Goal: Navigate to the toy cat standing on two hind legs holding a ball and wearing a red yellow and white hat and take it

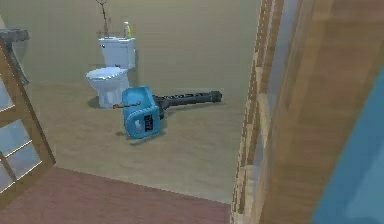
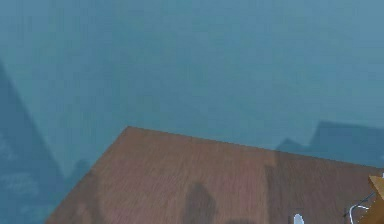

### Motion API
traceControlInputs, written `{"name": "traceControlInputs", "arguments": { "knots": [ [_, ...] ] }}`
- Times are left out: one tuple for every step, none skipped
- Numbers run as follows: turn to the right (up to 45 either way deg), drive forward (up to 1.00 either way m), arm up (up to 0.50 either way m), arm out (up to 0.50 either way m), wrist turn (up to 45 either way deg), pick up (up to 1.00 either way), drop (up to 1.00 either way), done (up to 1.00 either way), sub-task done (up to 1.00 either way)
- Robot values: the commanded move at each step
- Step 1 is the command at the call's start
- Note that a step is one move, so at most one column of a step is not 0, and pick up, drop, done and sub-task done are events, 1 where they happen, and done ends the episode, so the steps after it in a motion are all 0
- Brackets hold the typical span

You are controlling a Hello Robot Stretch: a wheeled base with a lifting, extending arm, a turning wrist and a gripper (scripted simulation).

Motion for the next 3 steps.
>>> {"name": "traceControlInputs", "arguments": {
  "knots": [
    [-45.0, 0.00, 0.00, 0.00, 0.0, 0.00, 0.00, 0.00, 0.00],
    [-45.0, 0.00, 0.00, 0.00, 0.0, 0.00, 0.00, 0.00, 0.00],
    [15.0, 0.00, 0.00, 0.00, 0.0, 0.00, 0.00, 0.00, 0.00]
  ]
}}
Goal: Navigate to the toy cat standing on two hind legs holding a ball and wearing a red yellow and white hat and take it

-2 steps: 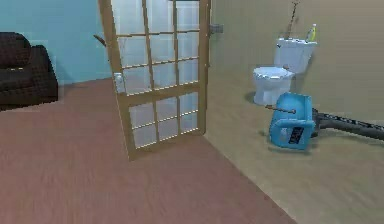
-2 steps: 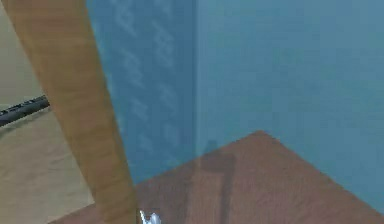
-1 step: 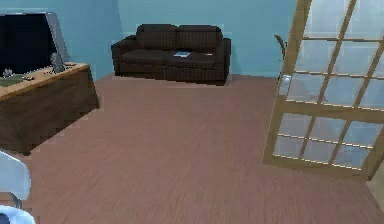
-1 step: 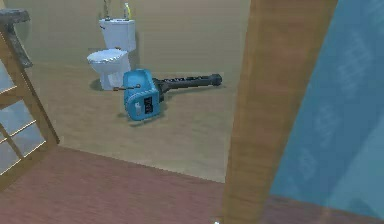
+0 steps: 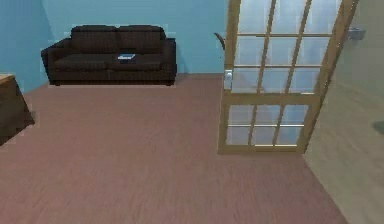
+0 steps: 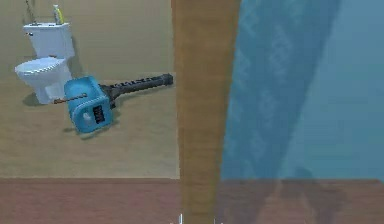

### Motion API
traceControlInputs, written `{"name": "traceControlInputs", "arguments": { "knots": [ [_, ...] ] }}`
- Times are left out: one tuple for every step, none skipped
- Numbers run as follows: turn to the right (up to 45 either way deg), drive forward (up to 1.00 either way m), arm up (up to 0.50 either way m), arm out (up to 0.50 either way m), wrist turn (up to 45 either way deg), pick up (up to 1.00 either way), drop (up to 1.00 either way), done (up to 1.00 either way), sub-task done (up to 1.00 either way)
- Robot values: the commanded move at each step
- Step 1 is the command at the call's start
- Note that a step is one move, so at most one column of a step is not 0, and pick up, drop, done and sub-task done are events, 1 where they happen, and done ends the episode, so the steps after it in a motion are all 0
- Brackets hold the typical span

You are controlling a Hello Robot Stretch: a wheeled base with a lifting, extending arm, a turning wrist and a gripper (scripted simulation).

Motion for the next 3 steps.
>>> {"name": "traceControlInputs", "arguments": {
  "knots": [
    [0.0, 0.40, 0.00, 0.00, 0.0, 0.00, 0.00, 0.00, 0.00],
    [45.0, 0.00, 0.00, 0.00, 0.0, 0.00, 0.00, 0.00, 0.00],
    [45.0, 0.00, 0.00, 0.00, 0.0, 0.00, 0.00, 0.00, 0.00]
  ]
}}
